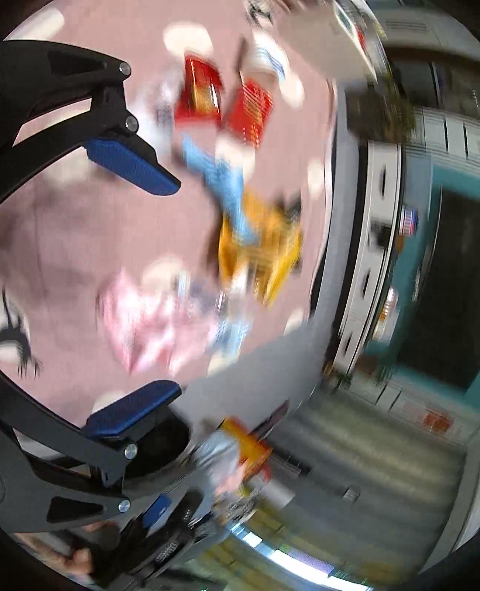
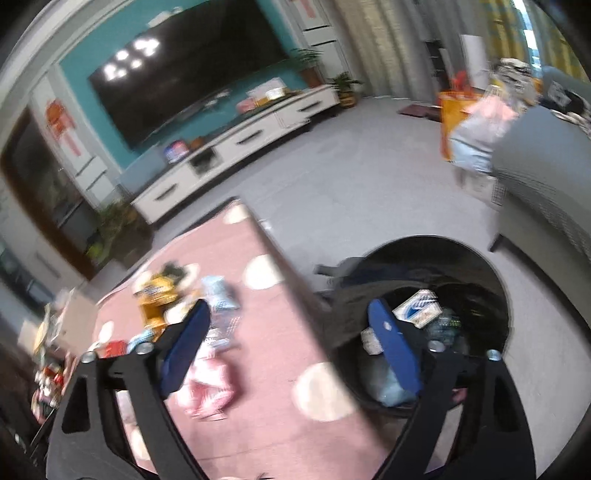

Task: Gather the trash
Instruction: 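Swing both open tools back toward the trash on the rug, then grasp the white plastic bag with the left gripper while the right grasps the pink printed bag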

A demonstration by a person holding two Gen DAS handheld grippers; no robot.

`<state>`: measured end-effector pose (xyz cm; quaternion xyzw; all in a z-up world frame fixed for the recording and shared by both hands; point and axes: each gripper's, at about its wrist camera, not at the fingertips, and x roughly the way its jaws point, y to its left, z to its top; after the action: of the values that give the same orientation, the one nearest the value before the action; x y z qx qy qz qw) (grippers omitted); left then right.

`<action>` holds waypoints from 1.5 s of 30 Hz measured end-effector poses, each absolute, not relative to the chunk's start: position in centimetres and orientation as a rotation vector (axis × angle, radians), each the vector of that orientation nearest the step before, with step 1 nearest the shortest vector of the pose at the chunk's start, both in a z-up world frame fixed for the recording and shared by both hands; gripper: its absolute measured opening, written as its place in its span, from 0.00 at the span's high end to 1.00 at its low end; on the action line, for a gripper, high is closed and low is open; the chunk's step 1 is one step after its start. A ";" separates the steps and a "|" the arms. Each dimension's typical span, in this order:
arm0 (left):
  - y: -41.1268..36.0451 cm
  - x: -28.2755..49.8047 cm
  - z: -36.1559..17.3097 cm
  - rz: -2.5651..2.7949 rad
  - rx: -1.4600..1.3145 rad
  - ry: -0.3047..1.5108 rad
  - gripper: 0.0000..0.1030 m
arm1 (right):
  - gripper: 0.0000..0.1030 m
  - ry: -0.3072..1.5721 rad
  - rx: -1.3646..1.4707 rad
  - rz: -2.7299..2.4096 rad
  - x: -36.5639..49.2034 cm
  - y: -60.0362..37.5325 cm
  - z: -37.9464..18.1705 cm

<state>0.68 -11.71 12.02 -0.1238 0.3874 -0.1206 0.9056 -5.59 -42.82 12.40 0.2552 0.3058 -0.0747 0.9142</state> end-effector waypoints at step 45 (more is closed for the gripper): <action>-3.3 2.9 1.0 -0.074 -0.351 0.982 0.65 | 0.60 0.973 0.160 -0.013 3.4 -26.1 3.1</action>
<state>2.93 -3.27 1.03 -0.1676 0.4687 -0.0355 0.8666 3.40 -26.11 3.12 0.0766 0.4668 -0.0063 0.8810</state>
